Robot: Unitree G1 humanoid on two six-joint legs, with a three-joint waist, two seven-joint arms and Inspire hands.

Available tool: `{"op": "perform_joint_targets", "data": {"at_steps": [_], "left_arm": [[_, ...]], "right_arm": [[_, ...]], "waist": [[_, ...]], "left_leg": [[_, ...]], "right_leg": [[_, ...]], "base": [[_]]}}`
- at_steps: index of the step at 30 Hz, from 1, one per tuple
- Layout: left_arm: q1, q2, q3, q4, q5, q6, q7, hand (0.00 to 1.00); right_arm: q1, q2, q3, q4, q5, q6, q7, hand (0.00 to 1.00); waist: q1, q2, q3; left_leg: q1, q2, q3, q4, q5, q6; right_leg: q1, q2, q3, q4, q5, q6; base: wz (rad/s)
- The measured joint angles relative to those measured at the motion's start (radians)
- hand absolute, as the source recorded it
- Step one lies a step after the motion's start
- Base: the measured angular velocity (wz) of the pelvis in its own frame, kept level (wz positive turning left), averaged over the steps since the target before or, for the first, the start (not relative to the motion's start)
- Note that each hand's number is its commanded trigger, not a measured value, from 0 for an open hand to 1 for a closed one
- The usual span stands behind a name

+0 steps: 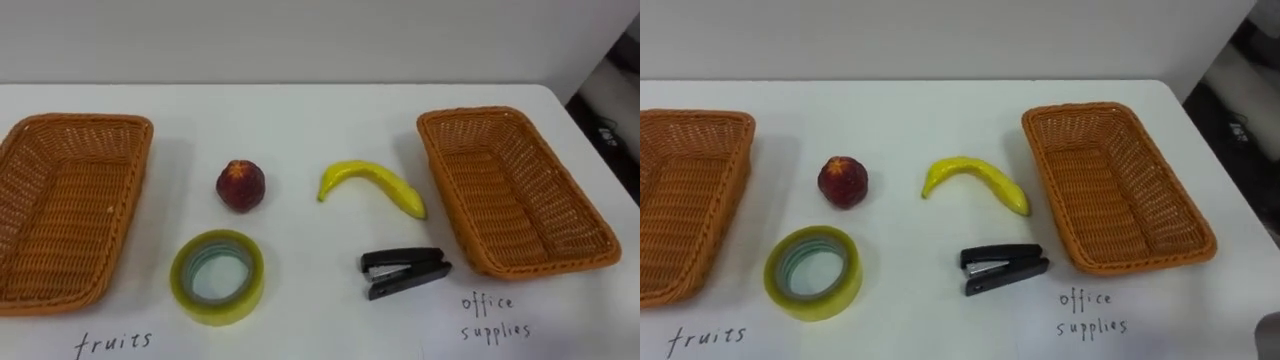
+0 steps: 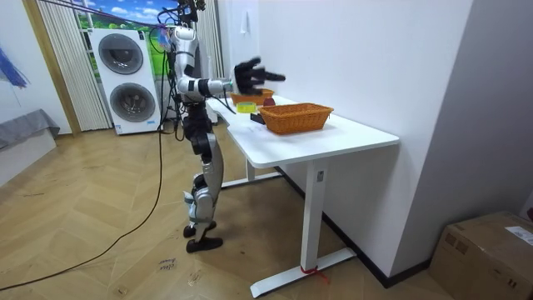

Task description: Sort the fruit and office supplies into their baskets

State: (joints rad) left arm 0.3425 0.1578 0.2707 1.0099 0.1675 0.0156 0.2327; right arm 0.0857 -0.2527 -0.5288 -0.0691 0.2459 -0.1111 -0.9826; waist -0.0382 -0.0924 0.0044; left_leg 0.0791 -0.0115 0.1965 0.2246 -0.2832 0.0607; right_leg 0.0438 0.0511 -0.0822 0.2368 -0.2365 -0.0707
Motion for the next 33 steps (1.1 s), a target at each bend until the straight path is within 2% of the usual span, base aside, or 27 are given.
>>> {"op": "perform_joint_targets", "data": {"at_steps": [2, 3, 6, 11, 14, 21, 24, 26, 29, 33], "left_arm": [[-0.001, 0.000, 0.000, 0.002, -0.001, -0.002, 0.000, 0.00], [-0.002, 0.002, -0.003, 0.012, -0.002, -0.007, 0.000, 0.00], [-0.005, 0.005, -0.021, 0.024, -0.002, -0.010, -0.003, 0.00], [-0.021, 0.010, -0.021, 0.043, -0.001, -0.010, -0.005, 0.00], [-0.022, 0.013, -0.021, 0.079, -0.001, -0.009, -0.005, 0.00], [-0.029, 0.013, -0.021, 0.110, 0.003, -0.007, -0.005, 0.00], [-0.039, 0.018, -0.040, 0.110, 0.002, -0.008, -0.005, 0.00], [-0.042, 0.019, -0.050, 0.109, 0.004, -0.010, -0.005, 0.00], [-0.042, 0.026, -0.050, 0.109, 0.006, -0.010, -0.006, 0.00], [-0.043, 0.031, -0.048, 0.108, 0.027, -0.010, -0.010, 0.00]], "right_arm": [[-0.014, -0.003, 0.003, 0.000, -0.032, -0.002, 0.007, 0.00], [-0.021, -0.003, 0.013, 0.000, -0.063, -0.003, 0.007, 0.00], [-0.027, -0.004, 0.035, -0.019, -0.113, -0.005, 0.015, 0.00], [-0.037, -0.017, 0.049, -0.075, -0.181, -0.004, 0.036, 0.00], [-0.041, -0.037, 0.079, -0.113, -0.204, -0.003, 0.044, 0.00], [-0.065, -0.097, 0.106, -0.180, -0.210, -0.003, 0.057, 0.00], [-0.065, -0.102, 0.125, -0.197, -0.237, -0.003, 0.081, 0.00], [-0.065, -0.102, 0.136, -0.200, -0.272, -0.003, 0.091, 0.00], [-0.065, -0.102, 0.155, -0.216, -0.339, -0.003, 0.119, 0.00], [-0.065, -0.103, 0.166, -0.250, -0.388, -0.004, 0.170, 0.00]], "waist": [[0.008, -0.002, -0.0019], [0.009, -0.001, 0.0033], [0.008, -0.001, 0.0010], [0.016, 0.014, -0.0081], [0.016, 0.018, -0.0054], [0.021, 0.008, -0.0019], [0.020, 0.004, -0.0017], [0.021, 0.005, -0.0065], [0.021, -0.002, -0.0041], [0.031, -0.010, -0.0047]], "left_leg": [[-0.001, 0.001, -0.002, 0.008, 0.000, 0.000], [-0.004, 0.001, -0.006, 0.016, 0.000, 0.000], [-0.019, 0.000, -0.011, 0.032, -0.001, 0.001], [-0.027, -0.001, -0.021, 0.032, 0.001, 0.005], [-0.012, -0.001, -0.021, 0.031, 0.002, 0.005], [0.005, -0.002, -0.018, 0.020, 0.003, 0.007], [0.002, -0.001, -0.019, 0.030, 0.005, 0.008], [0.002, -0.002, -0.019, 0.030, 0.005, 0.008], [0.001, -0.002, -0.018, 0.030, 0.005, 0.008], [-0.004, -0.002, -0.019, 0.028, 0.005, 0.008]], "right_leg": [[0.003, 0.000, -0.004, 0.000, 0.000, 0.000], [0.006, -0.002, -0.006, -0.001, 0.001, 0.000], [-0.001, -0.006, -0.017, 0.000, 0.001, 0.000], [-0.006, -0.008, -0.033, 0.006, 0.007, 0.002], [0.008, -0.008, -0.034, 0.007, 0.007, 0.002], [0.026, -0.010, -0.033, -0.005, 0.007, 0.002], [0.029, -0.011, -0.046, -0.016, 0.013, 0.003], [0.029, -0.013, -0.051, -0.016, 0.013, 0.004], [0.030, -0.013, -0.056, -0.014, 0.014, 0.004], [0.024, -0.014, -0.060, -0.012, 0.014, 0.005]], "base": [[0.07], [0.06], [0.09], [0.09], [0.00], [0.00], [0.00], [0.00], [0.00], [0.00]]}}
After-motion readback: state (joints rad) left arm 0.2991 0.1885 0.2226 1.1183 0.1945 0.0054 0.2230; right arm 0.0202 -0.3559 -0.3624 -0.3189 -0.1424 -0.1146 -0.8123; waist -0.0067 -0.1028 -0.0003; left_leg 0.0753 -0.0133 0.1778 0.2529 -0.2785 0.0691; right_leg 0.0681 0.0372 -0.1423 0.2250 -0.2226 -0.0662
